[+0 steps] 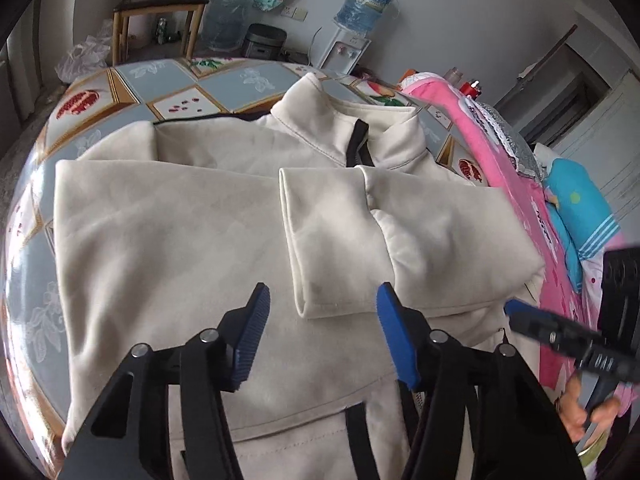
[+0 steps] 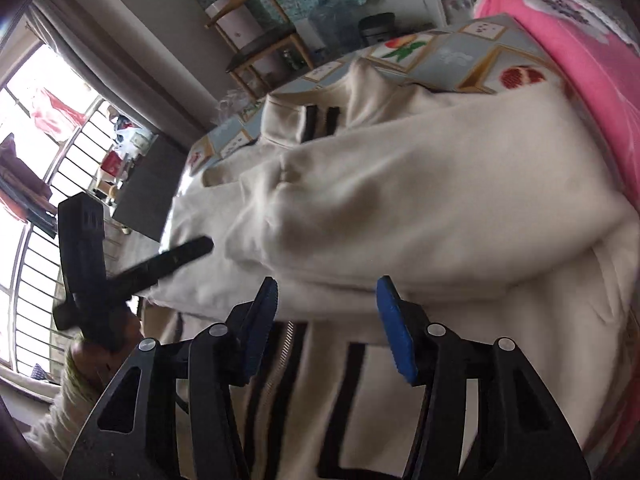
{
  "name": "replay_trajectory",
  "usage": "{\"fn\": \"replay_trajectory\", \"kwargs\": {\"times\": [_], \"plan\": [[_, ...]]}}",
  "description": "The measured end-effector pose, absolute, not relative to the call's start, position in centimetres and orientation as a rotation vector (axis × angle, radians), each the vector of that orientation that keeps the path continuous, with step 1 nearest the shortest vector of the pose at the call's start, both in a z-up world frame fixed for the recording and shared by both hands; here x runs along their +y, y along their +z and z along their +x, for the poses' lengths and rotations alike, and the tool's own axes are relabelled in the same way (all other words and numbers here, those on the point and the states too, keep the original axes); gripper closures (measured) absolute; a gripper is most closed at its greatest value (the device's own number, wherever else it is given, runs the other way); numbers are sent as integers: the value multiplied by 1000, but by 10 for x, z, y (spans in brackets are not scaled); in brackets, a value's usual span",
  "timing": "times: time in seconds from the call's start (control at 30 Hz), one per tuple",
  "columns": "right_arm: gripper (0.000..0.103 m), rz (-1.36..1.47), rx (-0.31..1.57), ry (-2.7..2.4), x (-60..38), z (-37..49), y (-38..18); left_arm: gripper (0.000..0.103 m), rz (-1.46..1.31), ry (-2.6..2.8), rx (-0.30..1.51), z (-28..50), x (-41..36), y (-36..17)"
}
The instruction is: Fold large clothes
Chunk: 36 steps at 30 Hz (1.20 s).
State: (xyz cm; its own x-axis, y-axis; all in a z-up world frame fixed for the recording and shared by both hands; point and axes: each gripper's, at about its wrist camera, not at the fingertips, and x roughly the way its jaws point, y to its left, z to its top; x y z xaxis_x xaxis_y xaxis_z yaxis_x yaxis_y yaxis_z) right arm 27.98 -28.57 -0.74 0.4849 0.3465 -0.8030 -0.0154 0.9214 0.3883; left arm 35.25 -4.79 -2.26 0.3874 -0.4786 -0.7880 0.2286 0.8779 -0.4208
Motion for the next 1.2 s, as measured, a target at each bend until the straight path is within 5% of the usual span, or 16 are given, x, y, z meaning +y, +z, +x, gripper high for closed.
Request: {"fn": "replay_trajectory", "kwargs": {"times": [0.43, 0.93, 1.2], "plan": [[75, 167, 1010, -26, -310, 218, -57, 96, -174, -354, 1140, 378, -71, -40], [75, 160, 983, -21, -308, 216, -53, 99, -144, -374, 828, 326, -24, 105], [75, 166, 981, -9, -311, 215, -52, 99, -125, -188, 988, 320, 25, 26]]}}
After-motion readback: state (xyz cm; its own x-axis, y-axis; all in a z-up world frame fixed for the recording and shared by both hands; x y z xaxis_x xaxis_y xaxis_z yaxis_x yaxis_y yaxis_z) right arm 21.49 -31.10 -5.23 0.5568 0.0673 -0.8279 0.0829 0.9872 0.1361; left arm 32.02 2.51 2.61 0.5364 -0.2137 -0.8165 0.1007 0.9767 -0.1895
